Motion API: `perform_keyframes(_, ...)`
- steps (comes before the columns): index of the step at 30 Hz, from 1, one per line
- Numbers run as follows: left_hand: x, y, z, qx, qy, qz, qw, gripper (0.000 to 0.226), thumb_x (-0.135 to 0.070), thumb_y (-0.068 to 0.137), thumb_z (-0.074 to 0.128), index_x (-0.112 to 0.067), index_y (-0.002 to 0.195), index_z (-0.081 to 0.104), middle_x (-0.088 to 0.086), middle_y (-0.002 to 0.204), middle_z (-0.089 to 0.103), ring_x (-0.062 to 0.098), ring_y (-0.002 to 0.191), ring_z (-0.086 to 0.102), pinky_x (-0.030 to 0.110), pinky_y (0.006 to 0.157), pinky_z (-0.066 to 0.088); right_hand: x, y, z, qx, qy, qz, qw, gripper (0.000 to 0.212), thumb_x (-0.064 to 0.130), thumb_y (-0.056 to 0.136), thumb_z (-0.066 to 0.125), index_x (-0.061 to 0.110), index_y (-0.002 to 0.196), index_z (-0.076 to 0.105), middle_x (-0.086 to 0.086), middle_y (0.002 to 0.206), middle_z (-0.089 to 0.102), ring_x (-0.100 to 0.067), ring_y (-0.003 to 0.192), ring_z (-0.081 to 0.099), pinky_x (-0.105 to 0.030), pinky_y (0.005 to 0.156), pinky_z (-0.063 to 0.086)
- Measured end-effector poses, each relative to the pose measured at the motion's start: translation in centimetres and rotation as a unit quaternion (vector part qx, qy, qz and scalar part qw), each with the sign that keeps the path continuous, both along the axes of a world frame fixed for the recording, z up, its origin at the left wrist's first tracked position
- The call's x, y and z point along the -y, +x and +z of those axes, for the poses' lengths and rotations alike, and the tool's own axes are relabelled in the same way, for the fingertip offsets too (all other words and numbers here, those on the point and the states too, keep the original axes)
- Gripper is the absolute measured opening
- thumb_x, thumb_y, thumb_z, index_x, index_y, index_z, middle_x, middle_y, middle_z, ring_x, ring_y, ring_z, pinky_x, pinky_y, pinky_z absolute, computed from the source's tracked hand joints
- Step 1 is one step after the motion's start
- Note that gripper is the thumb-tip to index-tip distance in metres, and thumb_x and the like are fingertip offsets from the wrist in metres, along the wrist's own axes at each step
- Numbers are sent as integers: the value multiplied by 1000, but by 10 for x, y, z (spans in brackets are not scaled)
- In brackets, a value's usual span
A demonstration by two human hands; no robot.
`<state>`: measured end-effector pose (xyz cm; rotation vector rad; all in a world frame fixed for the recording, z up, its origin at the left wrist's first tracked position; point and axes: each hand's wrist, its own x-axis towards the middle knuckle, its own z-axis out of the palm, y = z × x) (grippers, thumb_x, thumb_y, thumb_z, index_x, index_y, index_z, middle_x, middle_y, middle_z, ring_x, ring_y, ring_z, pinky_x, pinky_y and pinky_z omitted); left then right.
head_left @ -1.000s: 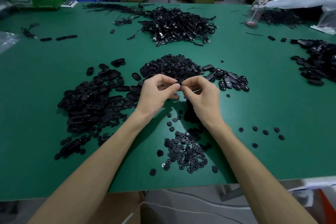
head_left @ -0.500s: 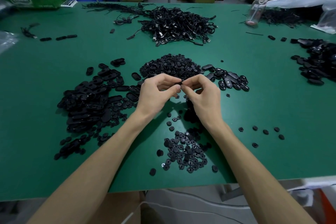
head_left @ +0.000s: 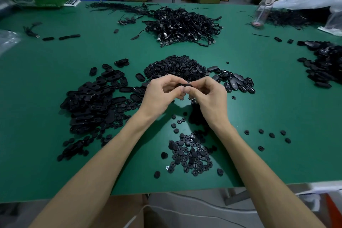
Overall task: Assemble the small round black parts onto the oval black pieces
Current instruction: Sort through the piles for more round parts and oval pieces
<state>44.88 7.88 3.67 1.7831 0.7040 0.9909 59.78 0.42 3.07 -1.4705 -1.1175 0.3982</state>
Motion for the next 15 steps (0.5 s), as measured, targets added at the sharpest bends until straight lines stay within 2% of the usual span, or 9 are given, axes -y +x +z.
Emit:
perform_keyframes(7, -2, -2, -2, -26, 24, 21, 999, 17, -4, 93, 75, -3, 110, 74, 8, 92, 78, 19, 79, 77, 29, 79, 62, -1, 2, -1, -14, 1, 35, 999, 5, 14, 90, 80, 12, 93, 77, 2, 74, 74, -14, 70, 69, -35, 68, 59)
perform_keyframes(12, -3, -2, -1, -20, 6, 18, 1000, 19, -1, 92, 74, 0, 111, 73, 12, 95, 78, 20, 81, 78, 27, 79, 61, -1, 2, -1, -9, 0, 39, 999, 5, 15, 91, 79, 13, 95, 77, 2, 78, 74, -20, 74, 69, -44, 73, 60)
perform_keyframes(15, -3, -2, 0, -1, -26, 7, 1000, 20, 2, 92, 73, 2, 112, 73, 15, 95, 78, 24, 84, 78, 30, 81, 62, -1, 2, -1, -14, -2, 41, 999, 6, 16, 90, 80, 18, 90, 74, 3, 77, 74, -18, 71, 68, -41, 70, 59)
